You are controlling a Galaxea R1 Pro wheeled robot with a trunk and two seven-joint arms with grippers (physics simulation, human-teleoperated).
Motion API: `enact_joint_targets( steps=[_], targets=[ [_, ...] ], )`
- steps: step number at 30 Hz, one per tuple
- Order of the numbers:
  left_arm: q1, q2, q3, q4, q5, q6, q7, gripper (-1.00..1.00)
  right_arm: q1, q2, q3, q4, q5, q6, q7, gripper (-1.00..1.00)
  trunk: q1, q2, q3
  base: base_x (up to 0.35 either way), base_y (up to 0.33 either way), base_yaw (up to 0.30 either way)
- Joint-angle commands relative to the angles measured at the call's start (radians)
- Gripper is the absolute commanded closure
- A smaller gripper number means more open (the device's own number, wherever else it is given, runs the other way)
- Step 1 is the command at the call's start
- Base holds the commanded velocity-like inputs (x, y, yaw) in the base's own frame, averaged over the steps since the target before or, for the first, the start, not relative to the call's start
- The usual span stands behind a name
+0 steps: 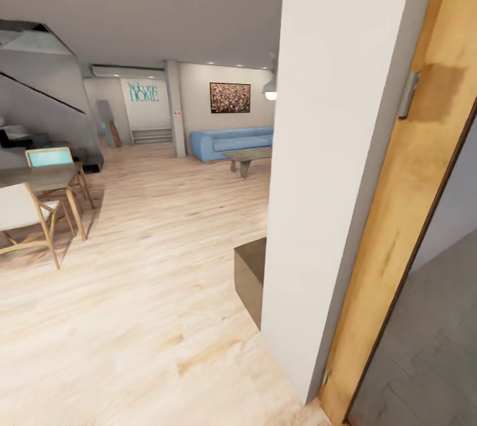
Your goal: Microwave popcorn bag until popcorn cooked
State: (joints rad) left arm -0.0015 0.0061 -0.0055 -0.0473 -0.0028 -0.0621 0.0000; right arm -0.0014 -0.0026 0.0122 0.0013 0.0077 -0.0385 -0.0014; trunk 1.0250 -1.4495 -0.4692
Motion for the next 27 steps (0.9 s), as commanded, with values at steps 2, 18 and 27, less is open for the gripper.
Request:
enact_joint_targets(
  steps=[2, 18, 27],
  targets=[
    [0.000, 0.000, -0.001, 0.000, 0.000, -0.002, 0.000, -1.00, 0.000, 0.000, 0.001, 0.000, 0.000, -0.003, 0.000, -1.00, 0.000, 0.000, -0.001, 0.000, 0.000, 0.274],
    [0.000, 0.000, -0.001, 0.000, 0.000, -0.002, 0.000, -1.00, 0.000, 0.000, 0.002, 0.000, 0.000, -0.003, 0.000, -1.00, 0.000, 0.000, -0.001, 0.000, 0.000, 0.274],
    [0.000, 0.000, -0.001, 0.000, 0.000, -0.002, 0.000, -1.00, 0.000, 0.000, 0.002, 0.000, 0.000, -0.003, 0.000, -1.00, 0.000, 0.000, -0.001, 0.000, 0.000, 0.274]
  ],
)
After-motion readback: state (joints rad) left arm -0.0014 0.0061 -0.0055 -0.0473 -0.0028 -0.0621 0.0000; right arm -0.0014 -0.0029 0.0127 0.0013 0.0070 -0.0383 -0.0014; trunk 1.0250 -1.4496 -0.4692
